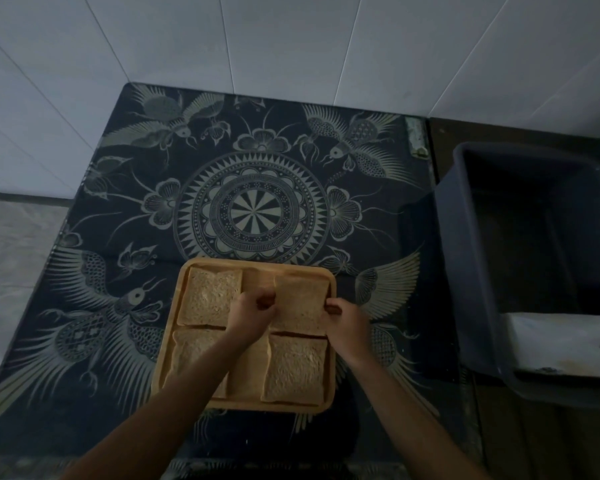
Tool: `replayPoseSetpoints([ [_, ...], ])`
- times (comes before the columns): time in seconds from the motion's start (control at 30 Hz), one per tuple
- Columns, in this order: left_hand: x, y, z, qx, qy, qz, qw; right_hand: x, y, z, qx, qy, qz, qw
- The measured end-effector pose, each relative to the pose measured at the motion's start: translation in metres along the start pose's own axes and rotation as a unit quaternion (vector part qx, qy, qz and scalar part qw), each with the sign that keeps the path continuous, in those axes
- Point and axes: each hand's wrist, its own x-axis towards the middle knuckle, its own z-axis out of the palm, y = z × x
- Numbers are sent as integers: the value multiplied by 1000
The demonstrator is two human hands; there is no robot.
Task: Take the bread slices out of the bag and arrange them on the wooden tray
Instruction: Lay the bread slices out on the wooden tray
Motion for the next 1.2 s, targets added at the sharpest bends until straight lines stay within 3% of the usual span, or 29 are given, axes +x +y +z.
replayPoseSetpoints([
  [0.37, -4, -4, 5, 14, 45, 32, 998, -6, -3, 6, -52, 41, -61, 996],
  [0.73, -13, -3, 3, 16, 15, 33, 999, -13, -1, 2, -22, 30, -76, 996],
  [1.2, -53, -35, 4, 6, -26, -44, 999, -68, 24, 14, 20, 28, 28, 999],
])
